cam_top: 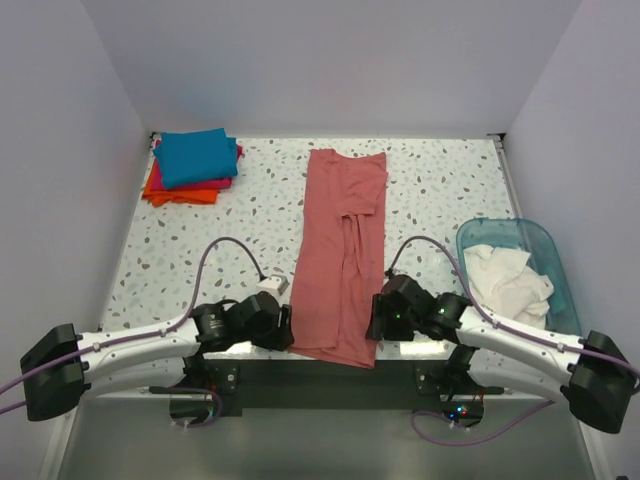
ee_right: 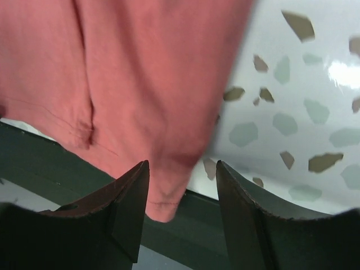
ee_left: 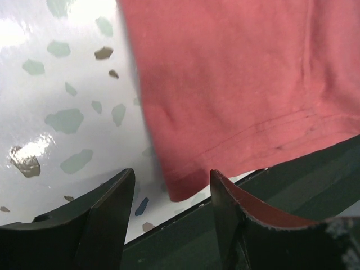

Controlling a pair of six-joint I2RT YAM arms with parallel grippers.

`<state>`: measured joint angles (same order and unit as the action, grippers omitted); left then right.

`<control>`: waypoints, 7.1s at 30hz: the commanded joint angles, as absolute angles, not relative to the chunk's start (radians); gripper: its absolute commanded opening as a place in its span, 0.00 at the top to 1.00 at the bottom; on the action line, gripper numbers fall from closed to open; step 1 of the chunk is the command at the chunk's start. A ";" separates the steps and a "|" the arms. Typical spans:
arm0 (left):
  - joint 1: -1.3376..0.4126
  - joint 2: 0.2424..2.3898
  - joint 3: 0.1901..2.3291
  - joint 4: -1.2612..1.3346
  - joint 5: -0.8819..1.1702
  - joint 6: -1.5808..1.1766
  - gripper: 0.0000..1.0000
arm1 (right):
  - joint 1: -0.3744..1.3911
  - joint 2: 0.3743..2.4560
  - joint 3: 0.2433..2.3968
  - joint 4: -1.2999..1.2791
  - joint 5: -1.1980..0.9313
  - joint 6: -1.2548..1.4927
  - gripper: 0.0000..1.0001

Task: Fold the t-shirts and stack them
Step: Fold the tshirt

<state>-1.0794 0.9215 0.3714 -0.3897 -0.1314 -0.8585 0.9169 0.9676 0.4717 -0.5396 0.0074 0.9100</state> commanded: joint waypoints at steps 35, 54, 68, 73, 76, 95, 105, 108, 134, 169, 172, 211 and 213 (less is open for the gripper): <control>-1.137 0.910 0.321 -0.360 -0.005 -0.954 1.00 | 0.971 0.894 0.466 -0.697 -0.112 1.016 1.00; -0.950 1.053 0.646 -0.267 -0.181 -0.772 1.00 | 0.956 1.113 0.899 -0.824 0.379 0.715 1.00; -0.669 1.414 0.816 0.046 -0.129 -0.689 1.00 | 0.602 1.520 1.057 -0.483 0.267 0.563 1.00; -0.637 1.522 0.890 0.055 -0.112 -0.667 1.00 | 0.534 1.594 1.117 -0.462 0.207 0.548 1.00; -0.609 1.565 0.920 0.064 -0.101 -0.666 1.00 | 0.494 1.637 1.155 -0.457 0.177 0.535 1.00; -0.428 1.720 1.071 0.138 0.080 -0.611 0.36 | 0.313 1.705 1.286 -0.453 0.024 0.523 0.41; -0.557 1.508 0.905 0.049 -0.097 -0.637 0.72 | 0.541 1.526 1.071 -0.394 0.175 0.531 0.52; -0.620 1.519 0.888 0.046 -0.094 -0.644 0.92 | 0.555 1.575 1.080 -0.385 0.169 0.517 0.58; -0.675 1.729 0.911 0.090 -0.130 -0.667 0.70 | 0.408 2.040 1.566 -0.529 0.149 0.440 0.56; -0.466 1.970 1.059 0.103 -0.057 -0.722 0.79 | 0.331 2.019 1.338 -0.437 0.061 0.523 0.53; -0.457 1.951 1.040 0.120 -0.034 -0.736 0.80 | 0.322 1.997 1.322 -0.439 0.067 0.520 0.53; -0.581 1.203 0.239 0.412 0.041 -0.903 0.41 | 0.453 1.209 0.537 -0.170 -0.077 0.793 0.40; -0.581 1.224 0.242 0.429 0.048 -0.908 0.41 | 0.454 1.239 0.535 -0.150 -0.072 0.799 0.40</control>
